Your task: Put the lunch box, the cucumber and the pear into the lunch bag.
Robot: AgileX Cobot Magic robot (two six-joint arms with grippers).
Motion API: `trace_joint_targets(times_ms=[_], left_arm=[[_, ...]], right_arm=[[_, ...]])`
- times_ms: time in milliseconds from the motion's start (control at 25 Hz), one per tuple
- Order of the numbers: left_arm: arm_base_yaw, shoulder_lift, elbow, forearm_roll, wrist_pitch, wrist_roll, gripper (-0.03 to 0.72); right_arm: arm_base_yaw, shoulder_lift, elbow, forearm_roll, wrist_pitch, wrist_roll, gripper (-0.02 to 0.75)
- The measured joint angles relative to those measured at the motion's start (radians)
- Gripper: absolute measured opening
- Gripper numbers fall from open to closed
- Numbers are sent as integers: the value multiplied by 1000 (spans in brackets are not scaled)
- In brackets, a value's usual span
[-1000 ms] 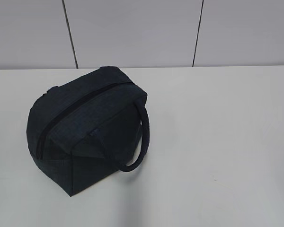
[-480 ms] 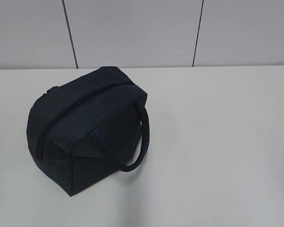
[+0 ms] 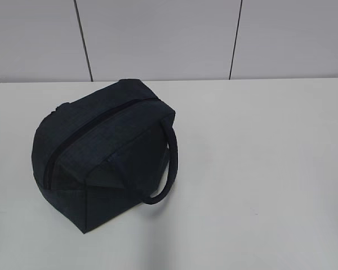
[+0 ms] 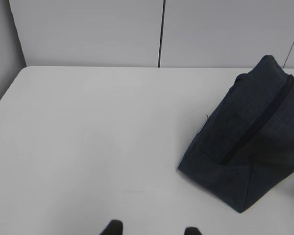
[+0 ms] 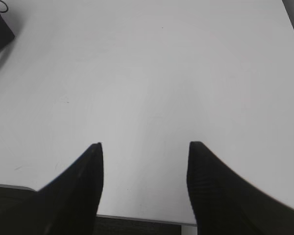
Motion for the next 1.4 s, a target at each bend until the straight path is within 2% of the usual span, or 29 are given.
trace_joint_targets(times_ms=[1400], left_arm=[[0, 0, 0, 0, -3, 0, 239]], right_arm=[[0, 0, 0, 0, 0, 0, 425]])
